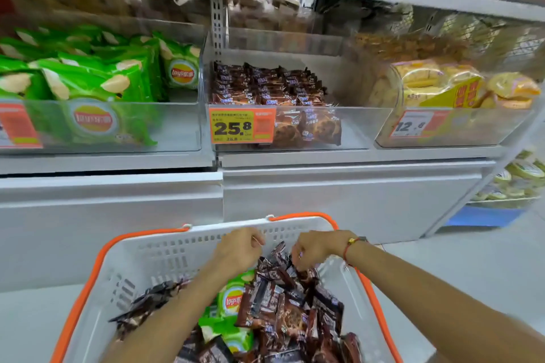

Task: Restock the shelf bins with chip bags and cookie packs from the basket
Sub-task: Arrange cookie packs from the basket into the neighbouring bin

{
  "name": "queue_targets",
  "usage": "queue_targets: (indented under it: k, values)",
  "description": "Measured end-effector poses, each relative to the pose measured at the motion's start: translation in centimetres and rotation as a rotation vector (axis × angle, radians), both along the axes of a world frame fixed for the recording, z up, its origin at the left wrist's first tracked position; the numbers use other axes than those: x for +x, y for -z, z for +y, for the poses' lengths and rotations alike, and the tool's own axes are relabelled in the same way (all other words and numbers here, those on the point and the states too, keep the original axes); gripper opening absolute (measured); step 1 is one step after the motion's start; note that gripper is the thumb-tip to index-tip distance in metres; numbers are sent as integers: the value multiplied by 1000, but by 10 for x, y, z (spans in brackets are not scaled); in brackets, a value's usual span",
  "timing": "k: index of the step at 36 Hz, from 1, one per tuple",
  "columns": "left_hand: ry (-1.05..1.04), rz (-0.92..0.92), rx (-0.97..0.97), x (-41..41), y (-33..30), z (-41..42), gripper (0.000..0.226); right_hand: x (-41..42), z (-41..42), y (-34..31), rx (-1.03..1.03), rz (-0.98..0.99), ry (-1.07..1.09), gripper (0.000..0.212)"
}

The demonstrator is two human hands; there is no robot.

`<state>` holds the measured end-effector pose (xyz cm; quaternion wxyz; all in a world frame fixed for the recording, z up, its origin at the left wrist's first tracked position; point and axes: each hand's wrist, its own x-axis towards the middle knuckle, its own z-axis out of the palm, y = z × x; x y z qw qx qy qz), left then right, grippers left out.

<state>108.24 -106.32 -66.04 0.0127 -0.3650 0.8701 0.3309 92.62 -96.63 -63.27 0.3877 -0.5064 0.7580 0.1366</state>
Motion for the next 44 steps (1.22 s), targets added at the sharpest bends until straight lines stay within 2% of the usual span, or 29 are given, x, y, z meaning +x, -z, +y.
queue_targets:
  k: [3,7,11,14,16,20,24,28,30,33,35,38,42,44]
  values:
    - [109,-104,129,11,43,12,26,15,8,35,99,60,-20,23]
    - [165,-232,257,27,87,34,36,37,21,72,1,87,21,57]
    - [97,-203,188,34,108,47,43,61,39,105,-126,31,143,67]
    - [-26,-142,271,32,113,46,43,75,46,120,-167,95,151,73]
    - [-70,-124,325,30,110,43,43,78,45,121,-183,139,143,65]
    - [-132,-54,472,22,94,32,27,61,24,98,-168,52,97,21]
    - [-302,29,740,8,62,9,42,30,-3,42,-84,-141,118,10]
    - [-249,126,730,2,10,-5,52,1,-14,-22,-114,-242,196,22]
    - [-205,212,735,-2,-12,-5,49,-11,-13,-51,-156,-295,232,16]
    - [-188,392,764,-7,-40,-2,41,-19,-12,-87,-305,-365,323,18]
    - [-124,534,667,-20,-81,-1,35,-34,-3,-124,-522,-373,379,22]
    - [-102,619,600,-19,-109,3,27,-30,3,-139,-710,-410,422,25]
    - [-35,845,455,-36,-154,3,21,-32,11,-165,-1095,-505,532,19]
    - [-45,954,404,-51,-178,-1,18,-39,11,-175,-1211,-577,605,15]
